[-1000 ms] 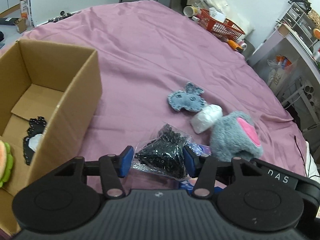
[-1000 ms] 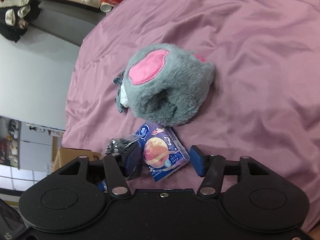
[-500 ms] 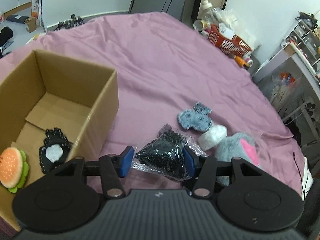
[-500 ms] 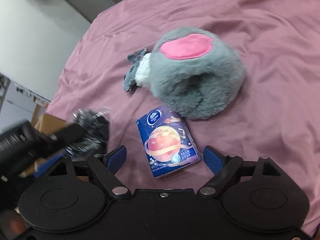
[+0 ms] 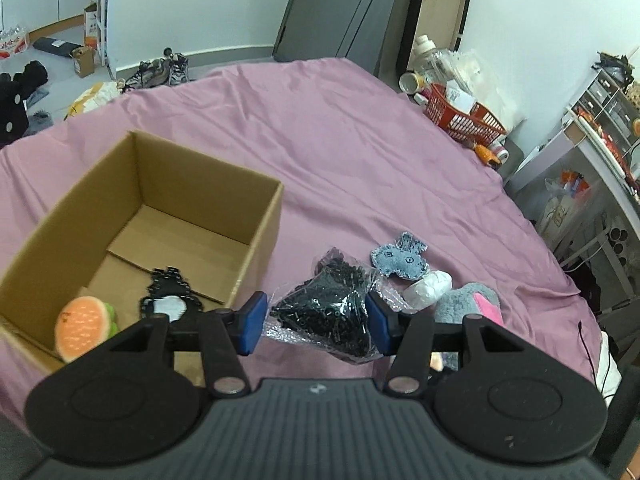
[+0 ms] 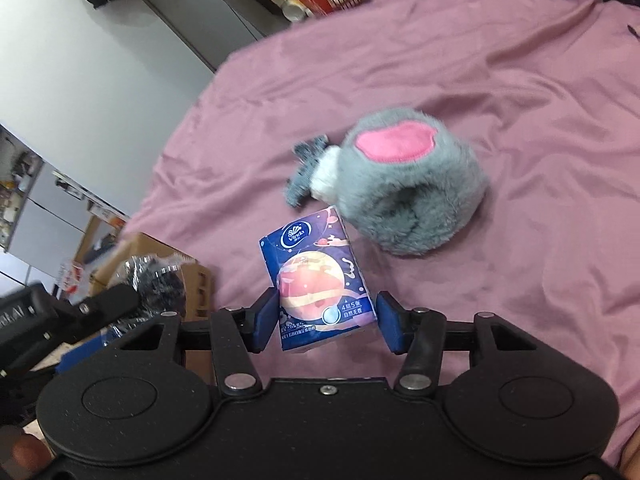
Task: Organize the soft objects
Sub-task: 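Grasp the plastic bag of black items with the left tool while the right tool grasps the tissue pack, then carry the bag and tissue pack over the box and open both tools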
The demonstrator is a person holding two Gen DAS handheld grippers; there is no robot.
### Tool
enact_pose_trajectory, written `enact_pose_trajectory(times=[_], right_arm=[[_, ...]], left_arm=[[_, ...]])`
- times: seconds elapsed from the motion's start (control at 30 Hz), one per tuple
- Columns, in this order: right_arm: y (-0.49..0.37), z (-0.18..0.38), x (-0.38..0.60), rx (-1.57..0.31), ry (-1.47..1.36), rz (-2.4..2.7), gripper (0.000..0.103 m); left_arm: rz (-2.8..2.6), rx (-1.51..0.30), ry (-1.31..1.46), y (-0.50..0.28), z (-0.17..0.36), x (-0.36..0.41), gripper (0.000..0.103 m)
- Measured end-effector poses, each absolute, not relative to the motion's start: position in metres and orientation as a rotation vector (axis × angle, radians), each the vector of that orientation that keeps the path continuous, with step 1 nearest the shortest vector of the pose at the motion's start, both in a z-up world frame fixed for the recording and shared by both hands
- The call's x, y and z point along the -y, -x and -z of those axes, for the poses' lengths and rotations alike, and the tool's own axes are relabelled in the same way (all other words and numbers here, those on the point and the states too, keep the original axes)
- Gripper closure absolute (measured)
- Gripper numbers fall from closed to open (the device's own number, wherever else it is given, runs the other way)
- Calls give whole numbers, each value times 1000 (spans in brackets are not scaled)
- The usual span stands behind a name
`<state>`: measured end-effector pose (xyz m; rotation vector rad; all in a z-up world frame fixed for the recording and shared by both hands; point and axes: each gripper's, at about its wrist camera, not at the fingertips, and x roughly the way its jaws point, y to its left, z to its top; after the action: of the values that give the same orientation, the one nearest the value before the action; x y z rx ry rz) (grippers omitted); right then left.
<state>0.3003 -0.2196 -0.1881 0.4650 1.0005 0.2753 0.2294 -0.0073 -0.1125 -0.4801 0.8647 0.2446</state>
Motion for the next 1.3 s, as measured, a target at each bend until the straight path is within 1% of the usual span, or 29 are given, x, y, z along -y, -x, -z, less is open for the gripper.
enact_pose_trajectory(times=[0.3, 0.5, 0.83, 1.03, 1.3], right_arm=[[-273, 151, 223, -904, -479, -359, 52], [-263, 140, 220, -865, -488, -413, 52], [-247, 116, 188, -785, -464, -558, 52], [-246, 114, 168, -779, -445, -595, 52], [-243, 112, 144, -758, -415, -621, 52]], left_arm=[[-255, -824, 434, -197, 84, 5, 51], [-273, -791, 425, -175, 64, -3, 51], [-355, -742, 409, -153, 42, -42, 51], [-407, -729, 439, -147, 40, -68, 51], [-411, -746, 464, -146, 52, -93, 51]])
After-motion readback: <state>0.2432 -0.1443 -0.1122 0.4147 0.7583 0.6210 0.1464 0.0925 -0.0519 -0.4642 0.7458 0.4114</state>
